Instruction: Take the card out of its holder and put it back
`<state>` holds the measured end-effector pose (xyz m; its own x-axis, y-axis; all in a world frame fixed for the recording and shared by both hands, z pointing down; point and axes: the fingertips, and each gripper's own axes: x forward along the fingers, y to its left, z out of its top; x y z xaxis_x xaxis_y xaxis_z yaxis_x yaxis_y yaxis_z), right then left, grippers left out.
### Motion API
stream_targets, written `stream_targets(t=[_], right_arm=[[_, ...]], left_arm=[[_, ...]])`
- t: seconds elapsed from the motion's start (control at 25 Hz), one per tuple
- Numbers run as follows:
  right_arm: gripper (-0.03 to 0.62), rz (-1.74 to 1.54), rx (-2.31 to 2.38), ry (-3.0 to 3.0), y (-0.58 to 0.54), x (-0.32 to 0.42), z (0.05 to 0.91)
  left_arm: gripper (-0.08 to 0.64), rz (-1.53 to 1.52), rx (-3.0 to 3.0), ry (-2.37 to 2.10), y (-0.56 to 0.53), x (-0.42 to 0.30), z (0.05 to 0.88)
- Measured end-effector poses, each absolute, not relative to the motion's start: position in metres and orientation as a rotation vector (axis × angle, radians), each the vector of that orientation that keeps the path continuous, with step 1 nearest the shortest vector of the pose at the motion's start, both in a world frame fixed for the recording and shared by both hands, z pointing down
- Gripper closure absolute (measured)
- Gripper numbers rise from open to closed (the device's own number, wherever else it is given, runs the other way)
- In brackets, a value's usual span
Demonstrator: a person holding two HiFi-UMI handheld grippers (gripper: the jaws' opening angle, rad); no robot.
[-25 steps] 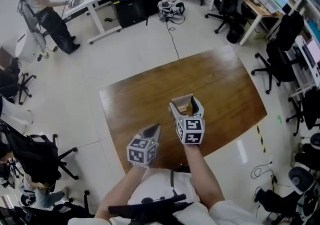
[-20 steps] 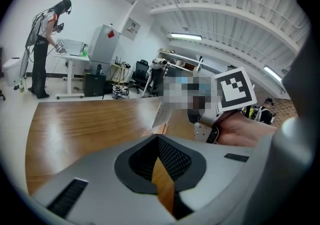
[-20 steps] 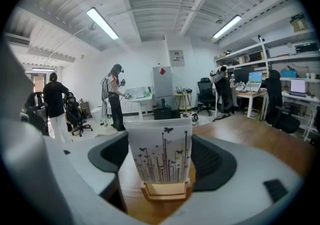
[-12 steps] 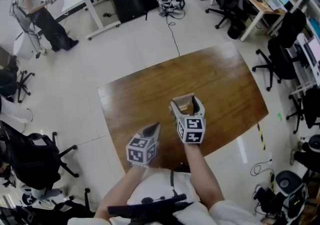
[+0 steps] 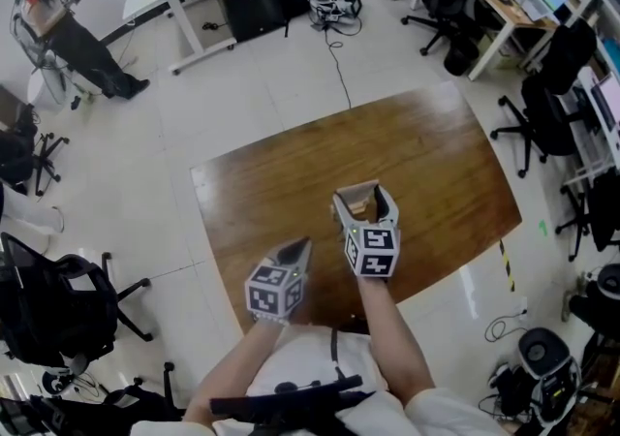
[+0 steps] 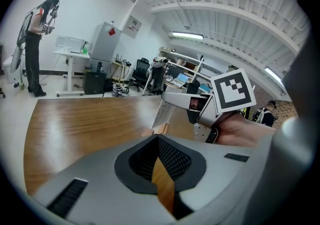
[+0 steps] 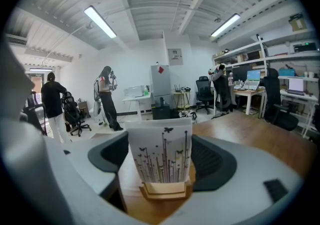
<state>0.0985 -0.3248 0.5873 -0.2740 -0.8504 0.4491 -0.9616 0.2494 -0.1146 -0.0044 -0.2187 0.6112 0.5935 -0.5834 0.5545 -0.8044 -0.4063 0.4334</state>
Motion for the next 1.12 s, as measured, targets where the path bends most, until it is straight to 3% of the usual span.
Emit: stream_targets(t=[1.12], right_arm=[[0.178, 0.556, 1.650, -2.229, -0.3335, 0.1027, 0.5911]], left_arm=[[0.569, 0.405, 2.125, -1.088, -0.2255, -0.0030, 0.6154]])
